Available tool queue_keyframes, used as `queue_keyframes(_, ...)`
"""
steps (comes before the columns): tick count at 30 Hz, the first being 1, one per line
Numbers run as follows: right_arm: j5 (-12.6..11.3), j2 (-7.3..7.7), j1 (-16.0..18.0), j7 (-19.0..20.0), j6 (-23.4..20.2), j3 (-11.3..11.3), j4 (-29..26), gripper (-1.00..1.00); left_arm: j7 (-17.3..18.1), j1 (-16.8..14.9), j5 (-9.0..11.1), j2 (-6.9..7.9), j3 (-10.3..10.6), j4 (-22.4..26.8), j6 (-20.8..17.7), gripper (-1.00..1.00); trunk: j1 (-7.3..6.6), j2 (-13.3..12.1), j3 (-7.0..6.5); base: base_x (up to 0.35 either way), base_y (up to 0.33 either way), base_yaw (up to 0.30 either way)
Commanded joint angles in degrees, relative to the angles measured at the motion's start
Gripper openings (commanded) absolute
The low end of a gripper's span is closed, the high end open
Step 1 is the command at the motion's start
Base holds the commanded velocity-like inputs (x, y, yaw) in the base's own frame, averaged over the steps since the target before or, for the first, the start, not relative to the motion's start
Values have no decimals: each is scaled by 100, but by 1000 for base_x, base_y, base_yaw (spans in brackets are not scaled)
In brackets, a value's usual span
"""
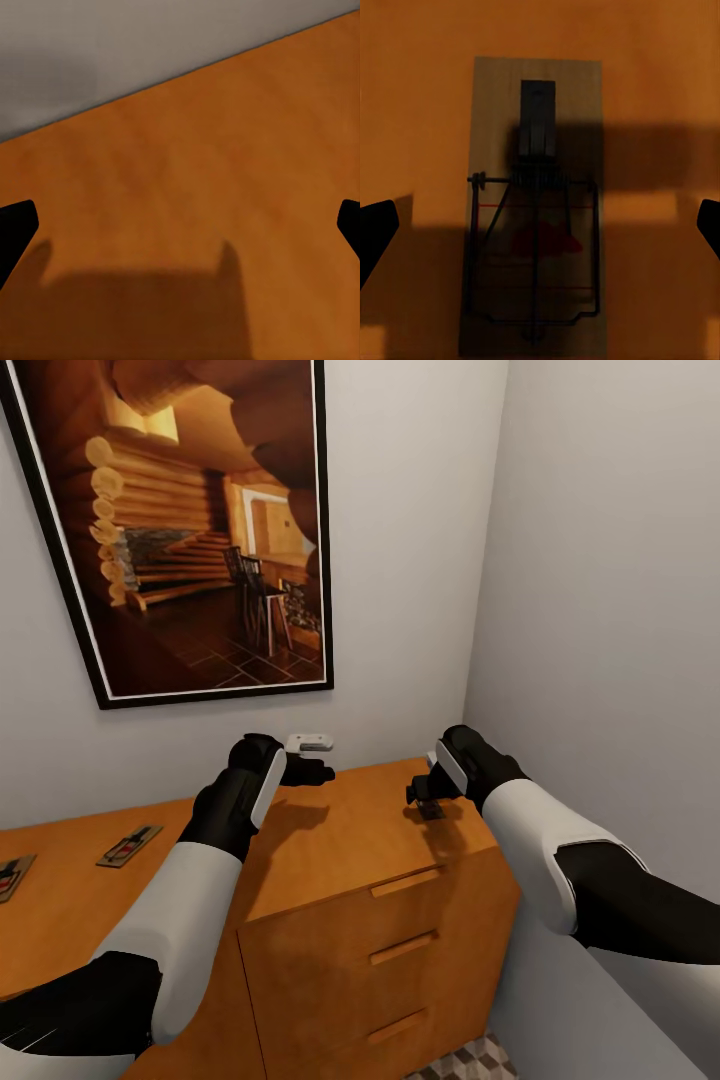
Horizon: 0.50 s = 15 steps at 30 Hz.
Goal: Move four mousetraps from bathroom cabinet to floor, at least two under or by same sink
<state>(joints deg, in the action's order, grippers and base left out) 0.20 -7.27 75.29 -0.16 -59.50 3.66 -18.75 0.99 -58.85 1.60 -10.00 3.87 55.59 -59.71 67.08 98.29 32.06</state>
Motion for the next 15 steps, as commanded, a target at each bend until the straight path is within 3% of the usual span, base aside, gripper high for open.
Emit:
queue_keyframes(1, -2, 3, 3, -2, -28, 31, -6, 100, 0, -4, 11, 0, 0, 4, -23, 100, 0, 3, 7, 0, 0, 0)
queue_keyframes(15, -1, 6, 3, -9, -50, 36, -6, 100, 1, -4, -1, 0, 0, 12, -23, 100, 0, 3, 7, 0, 0, 0)
